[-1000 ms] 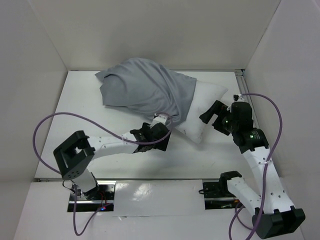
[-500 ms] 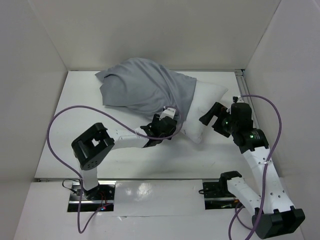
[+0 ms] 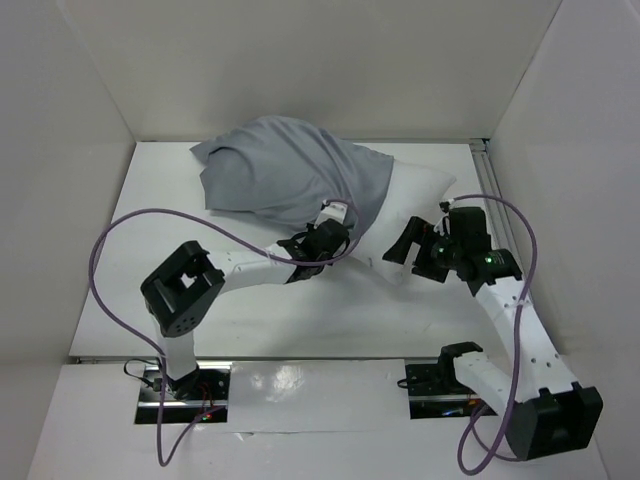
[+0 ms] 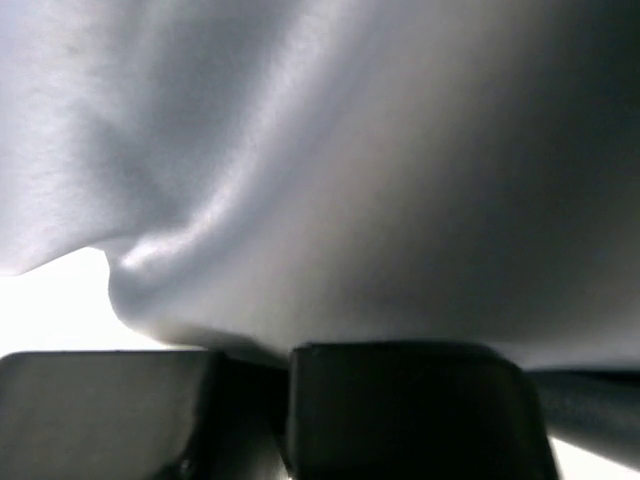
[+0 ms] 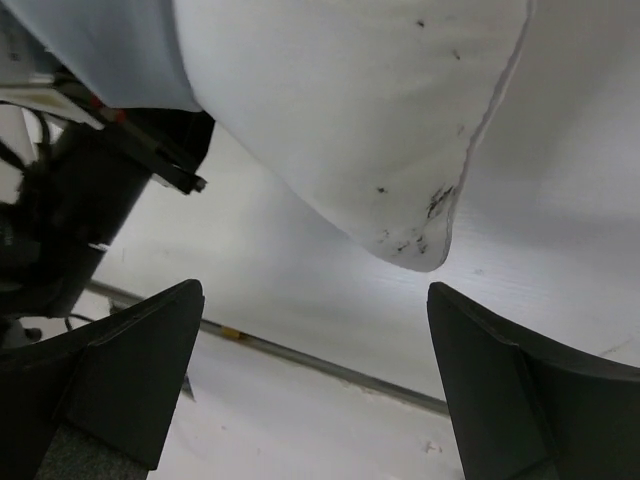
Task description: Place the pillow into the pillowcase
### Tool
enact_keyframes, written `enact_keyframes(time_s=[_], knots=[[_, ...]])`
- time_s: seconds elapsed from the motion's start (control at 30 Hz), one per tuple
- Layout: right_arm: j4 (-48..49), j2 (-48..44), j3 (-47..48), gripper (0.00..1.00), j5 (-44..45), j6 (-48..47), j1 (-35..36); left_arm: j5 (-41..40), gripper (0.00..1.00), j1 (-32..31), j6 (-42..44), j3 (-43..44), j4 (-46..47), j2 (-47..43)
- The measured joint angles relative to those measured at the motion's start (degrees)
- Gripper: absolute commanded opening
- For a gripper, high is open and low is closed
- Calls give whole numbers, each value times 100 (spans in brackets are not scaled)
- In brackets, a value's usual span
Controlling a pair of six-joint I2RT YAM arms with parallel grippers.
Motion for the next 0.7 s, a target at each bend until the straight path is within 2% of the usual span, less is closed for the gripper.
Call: enact_keyframes(time_s=[0.07,0.23,0.27,0.33,0.37,0.5,0.6,0.7], knots=[[105,278,-155,100,-160,-37,0,76,0,2,0,-63,-114,-149],[669,782,-566,80,-232,-48,0,494,0,-39,2,-146,-372,-905],[896,970,-562,59,-205,-46,4,551,0,-92,4,-101,-433,-1038],[1325,1408,-503,30,-116,-66,4,629,0,-221,2,28,-503,-1172],[1464,1665,-409,3,-105,-57,4,691,0,-293,2,118,-557,-1207],[1803,2546,219,0,-306,-20,55,918,0,-417,39,481,-901,-1222],[2138,2841,629,0,-649,111,302,1137,0,-393,151,1023,-1329,-1189],[2522,2824,879,0,-984,306,516,1344,0,-540,332,2479,-2035,-817]])
